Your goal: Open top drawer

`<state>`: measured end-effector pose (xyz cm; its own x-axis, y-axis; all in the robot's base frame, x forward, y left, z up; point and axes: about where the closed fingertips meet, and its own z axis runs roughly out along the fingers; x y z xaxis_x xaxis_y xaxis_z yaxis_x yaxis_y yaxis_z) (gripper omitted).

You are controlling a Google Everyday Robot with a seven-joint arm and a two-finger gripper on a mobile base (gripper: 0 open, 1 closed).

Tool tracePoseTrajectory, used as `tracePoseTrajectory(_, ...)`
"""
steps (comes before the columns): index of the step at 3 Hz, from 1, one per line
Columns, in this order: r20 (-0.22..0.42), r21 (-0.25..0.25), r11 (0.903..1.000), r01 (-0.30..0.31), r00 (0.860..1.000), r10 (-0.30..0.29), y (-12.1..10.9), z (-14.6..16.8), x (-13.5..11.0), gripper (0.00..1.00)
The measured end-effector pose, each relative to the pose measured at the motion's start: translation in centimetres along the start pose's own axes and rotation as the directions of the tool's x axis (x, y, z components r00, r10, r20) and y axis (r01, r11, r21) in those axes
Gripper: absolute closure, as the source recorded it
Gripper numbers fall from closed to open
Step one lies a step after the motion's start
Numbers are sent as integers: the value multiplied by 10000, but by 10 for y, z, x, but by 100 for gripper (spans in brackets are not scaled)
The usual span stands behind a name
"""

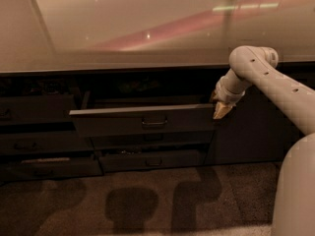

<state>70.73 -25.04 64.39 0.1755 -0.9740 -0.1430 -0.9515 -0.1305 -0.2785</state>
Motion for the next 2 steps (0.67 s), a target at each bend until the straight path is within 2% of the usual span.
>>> tracePoseTrajectory(2, -100, 187, 9998, 24, 9999, -22, 2, -10, 2, 100)
